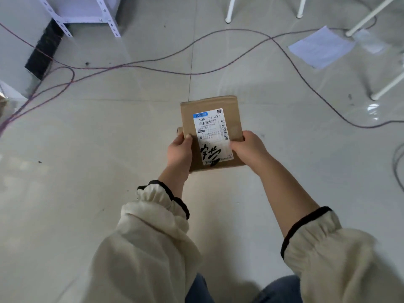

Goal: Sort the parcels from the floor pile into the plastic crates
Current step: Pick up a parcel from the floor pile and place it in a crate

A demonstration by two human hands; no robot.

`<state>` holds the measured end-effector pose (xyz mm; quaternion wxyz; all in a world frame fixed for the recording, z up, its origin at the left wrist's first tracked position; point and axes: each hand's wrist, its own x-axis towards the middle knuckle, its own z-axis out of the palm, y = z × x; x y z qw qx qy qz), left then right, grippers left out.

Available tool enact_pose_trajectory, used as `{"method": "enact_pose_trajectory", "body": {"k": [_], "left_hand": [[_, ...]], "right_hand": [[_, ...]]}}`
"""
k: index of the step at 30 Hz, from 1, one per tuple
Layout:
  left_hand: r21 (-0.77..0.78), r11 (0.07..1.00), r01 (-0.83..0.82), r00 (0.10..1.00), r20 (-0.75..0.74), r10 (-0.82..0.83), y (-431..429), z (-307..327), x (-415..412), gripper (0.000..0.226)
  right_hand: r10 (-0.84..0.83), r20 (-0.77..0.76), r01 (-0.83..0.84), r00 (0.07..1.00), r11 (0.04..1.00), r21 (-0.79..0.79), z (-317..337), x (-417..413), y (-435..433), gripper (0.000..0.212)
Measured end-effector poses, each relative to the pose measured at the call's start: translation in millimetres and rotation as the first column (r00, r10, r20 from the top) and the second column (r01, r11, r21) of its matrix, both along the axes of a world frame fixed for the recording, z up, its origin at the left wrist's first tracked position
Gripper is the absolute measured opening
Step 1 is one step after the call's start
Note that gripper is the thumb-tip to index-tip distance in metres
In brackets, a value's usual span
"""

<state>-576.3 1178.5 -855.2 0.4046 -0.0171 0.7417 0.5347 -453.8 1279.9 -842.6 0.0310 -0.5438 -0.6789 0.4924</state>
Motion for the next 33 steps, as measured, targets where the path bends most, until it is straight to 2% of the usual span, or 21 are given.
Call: {"method": "enact_pose_trajectory", "body": {"k": [7,15,17,21,24,26,33], "left_hand": [[-0.015,0.996,0.084,0.996,-0.019,-0.085,14.0,156.4,29.1,0.029],[-0.067,0.933,0.354,0.930,-0.078,-0.359,29.7,420.1,100.3,0.033],[-0.024,0.900,0.436,0.897,-0.062,-0.437,25.5,488.5,128.0,0.024],[0.044,0.808,0.587,0.809,-0.078,-0.583,11.8,590.3,178.9,0.019],[0.060,0.667,0.742,0.668,-0.147,-0.730,2.9,642.0,207.9,0.021],[0.055,0.613,0.788,0.613,-0.151,-0.775,5.5,651.7,221.0,0.019],[0.136,0.333,0.933,0.354,-0.182,-0.917,-31.3,685.9,306.5,0.019]], "right_hand": [[-0.025,0.019,0.024,1.000,1.000,0.016,149.3,43.9,-1.5,0.026],[-0.282,-0.039,0.283,0.959,0.959,0.027,418.4,151.6,-30.4,0.036],[-0.351,-0.028,0.352,0.936,0.935,0.043,484.7,184.1,-48.4,0.038],[-0.459,-0.017,0.457,0.888,0.880,0.127,582.1,237.7,-78.5,0.033],[-0.563,-0.051,0.562,0.825,0.808,0.177,630.4,270.1,-108.8,0.032],[-0.604,-0.061,0.603,0.794,0.773,0.199,643.1,284.5,-121.9,0.030],[-0.853,-0.142,0.853,0.502,0.460,0.249,674.4,347.0,-231.7,0.022]]}}
